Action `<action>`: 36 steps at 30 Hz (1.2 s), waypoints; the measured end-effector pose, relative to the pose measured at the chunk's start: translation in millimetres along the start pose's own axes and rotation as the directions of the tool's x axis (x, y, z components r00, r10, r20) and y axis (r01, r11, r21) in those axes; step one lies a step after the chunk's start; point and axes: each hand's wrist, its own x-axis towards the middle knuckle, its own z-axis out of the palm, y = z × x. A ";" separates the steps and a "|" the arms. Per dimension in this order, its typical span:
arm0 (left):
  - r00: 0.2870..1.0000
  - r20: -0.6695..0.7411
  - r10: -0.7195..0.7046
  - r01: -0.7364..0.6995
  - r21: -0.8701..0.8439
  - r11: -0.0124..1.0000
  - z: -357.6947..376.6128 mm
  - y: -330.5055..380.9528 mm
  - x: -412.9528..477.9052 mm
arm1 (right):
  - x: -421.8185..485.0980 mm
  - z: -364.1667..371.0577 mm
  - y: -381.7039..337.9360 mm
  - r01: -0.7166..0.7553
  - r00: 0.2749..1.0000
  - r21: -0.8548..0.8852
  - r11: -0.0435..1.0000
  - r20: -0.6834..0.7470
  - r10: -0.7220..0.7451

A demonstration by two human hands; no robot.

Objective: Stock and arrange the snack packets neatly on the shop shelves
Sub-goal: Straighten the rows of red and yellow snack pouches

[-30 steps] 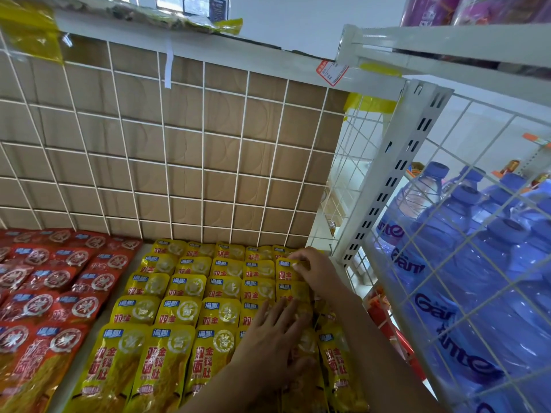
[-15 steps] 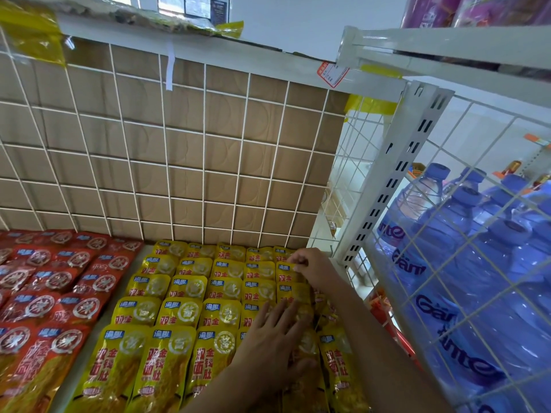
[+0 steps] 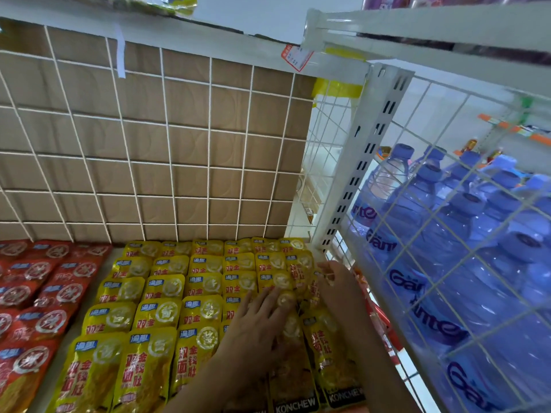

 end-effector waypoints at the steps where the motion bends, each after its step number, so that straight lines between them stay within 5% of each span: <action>1: 1.000 -0.016 0.000 0.000 -0.009 1.000 -0.6 -0.8 -0.3 | -10.6 -3.0 4.8 -0.011 1.000 -0.016 1.000 -0.017 0.011; 10: 0.989 -0.086 0.117 -0.125 -0.099 0.987 -34.9 1.3 61.6 | -77.0 -6.2 36.6 -0.145 0.987 -0.140 0.979 0.053 0.154; 21: 0.945 0.254 0.207 -0.186 -0.104 0.977 -29.6 16.1 130.3 | -89.7 -8.0 29.8 -0.259 0.966 0.065 0.964 0.005 0.259; 27: 0.971 0.121 0.207 -0.167 -0.279 0.946 -30.1 17.9 131.2 | -89.2 -15.0 28.3 -0.318 0.945 0.253 0.914 0.013 0.326; 36: 0.999 -0.031 0.029 -0.041 -0.509 0.860 -27.6 4.2 130.7 | -84.5 -14.7 32.2 -0.323 0.944 0.343 0.882 0.057 0.324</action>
